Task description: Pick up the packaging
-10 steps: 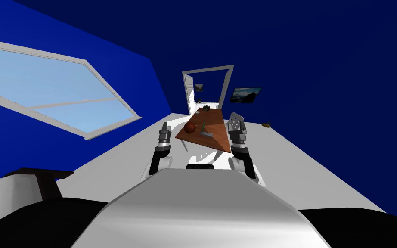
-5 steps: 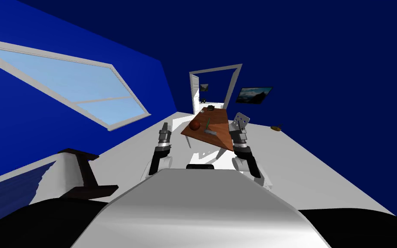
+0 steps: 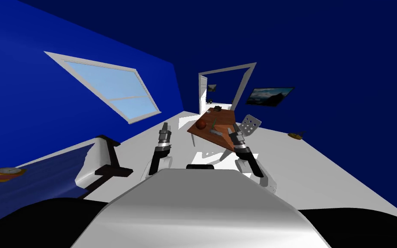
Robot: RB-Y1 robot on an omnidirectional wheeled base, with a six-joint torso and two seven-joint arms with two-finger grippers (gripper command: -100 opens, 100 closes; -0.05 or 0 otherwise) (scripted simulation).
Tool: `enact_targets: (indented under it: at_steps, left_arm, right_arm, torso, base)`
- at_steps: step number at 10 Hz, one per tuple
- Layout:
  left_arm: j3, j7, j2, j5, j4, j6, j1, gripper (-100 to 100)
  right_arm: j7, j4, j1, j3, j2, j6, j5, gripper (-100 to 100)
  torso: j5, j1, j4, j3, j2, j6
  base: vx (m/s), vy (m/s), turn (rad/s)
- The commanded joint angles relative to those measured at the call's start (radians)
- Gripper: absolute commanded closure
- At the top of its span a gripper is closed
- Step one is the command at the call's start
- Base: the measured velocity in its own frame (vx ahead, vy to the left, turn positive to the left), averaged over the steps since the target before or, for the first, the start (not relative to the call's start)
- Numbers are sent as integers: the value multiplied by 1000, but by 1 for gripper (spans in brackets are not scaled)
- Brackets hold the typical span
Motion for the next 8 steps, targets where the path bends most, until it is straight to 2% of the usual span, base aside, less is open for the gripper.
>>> enact_targets:
  at_steps: [1, 3, 4, 5, 7, 8]
  left_arm:
    - [0, 0, 0, 0, 0, 0, 0, 0]
    - [0, 0, 0, 0, 0, 0, 0, 0]
    - [0, 0, 0, 0, 0, 0, 0, 0]
    - [0, 0, 0, 0, 0, 0, 0, 0]
    - [0, 0, 0, 0, 0, 0, 0, 0]
    - [0, 0, 0, 0, 0, 0, 0, 0]
  right_arm:
    - [10, 17, 7, -1, -31, 1, -2, -100]
    - [47, 80, 31, 12, -103, 12, 4, -100]
    - [67, 116, 47, 20, -136, 18, 10, -100]
    - [67, 116, 47, 20, -152, 18, 10, -100]
    - [108, 186, 85, 41, -219, 34, 26, -100]
    - [108, 196, 85, 41, -240, 34, 26, -100]
  torso:
    - [0, 0, 0, 0, 0, 0]
    - [0, -1, 0, -1, -2, 0]
    - [0, 0, 0, -1, -1, 0]
    - [0, 0, 0, -1, -2, 0]
    - [0, -1, -1, -2, -3, 0]
    - [0, -1, -1, -2, -4, 0]
  base:
    - [-22, 34, 135]
    - [-12, 53, 285]
    - [-9, 61, 478]
    - [6, 37, 176]
    - [25, 45, 345]
    - [32, 27, 192]
